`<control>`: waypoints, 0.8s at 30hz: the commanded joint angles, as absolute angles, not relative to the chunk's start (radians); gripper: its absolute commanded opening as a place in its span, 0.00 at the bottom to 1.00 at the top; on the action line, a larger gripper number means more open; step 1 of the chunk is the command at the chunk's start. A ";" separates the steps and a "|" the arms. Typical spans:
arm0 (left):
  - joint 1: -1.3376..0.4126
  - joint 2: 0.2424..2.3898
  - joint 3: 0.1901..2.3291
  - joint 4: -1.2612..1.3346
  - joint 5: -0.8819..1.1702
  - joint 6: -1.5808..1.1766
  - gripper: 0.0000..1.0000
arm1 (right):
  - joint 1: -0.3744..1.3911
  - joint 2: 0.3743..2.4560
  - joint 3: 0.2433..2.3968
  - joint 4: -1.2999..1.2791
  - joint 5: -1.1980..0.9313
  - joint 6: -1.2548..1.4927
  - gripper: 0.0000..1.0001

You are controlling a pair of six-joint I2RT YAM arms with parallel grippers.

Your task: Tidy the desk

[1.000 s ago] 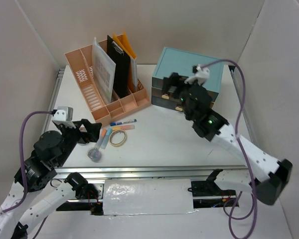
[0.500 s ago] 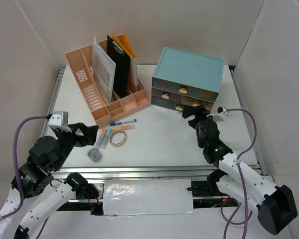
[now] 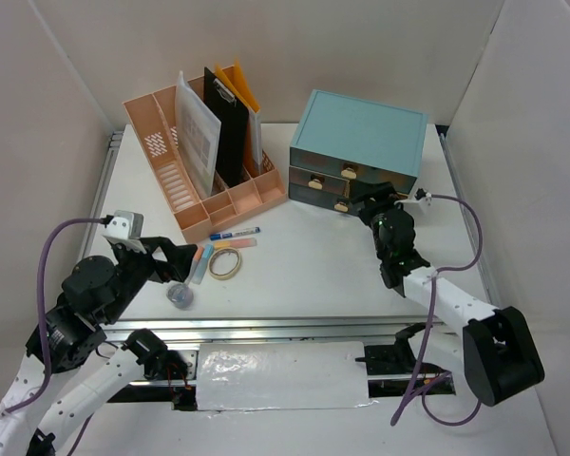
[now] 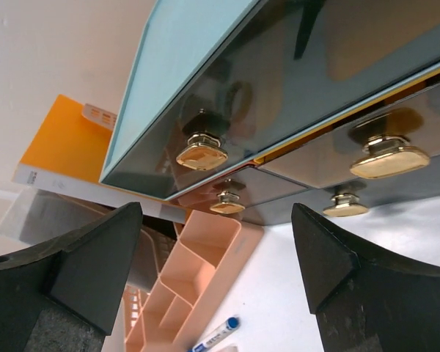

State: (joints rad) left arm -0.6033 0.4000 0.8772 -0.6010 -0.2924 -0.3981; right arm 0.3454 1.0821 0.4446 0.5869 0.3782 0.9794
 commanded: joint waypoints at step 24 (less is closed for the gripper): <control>-0.600 0.396 0.871 -0.545 -0.153 -0.357 1.00 | 0.331 1.430 0.548 1.003 0.431 1.318 0.80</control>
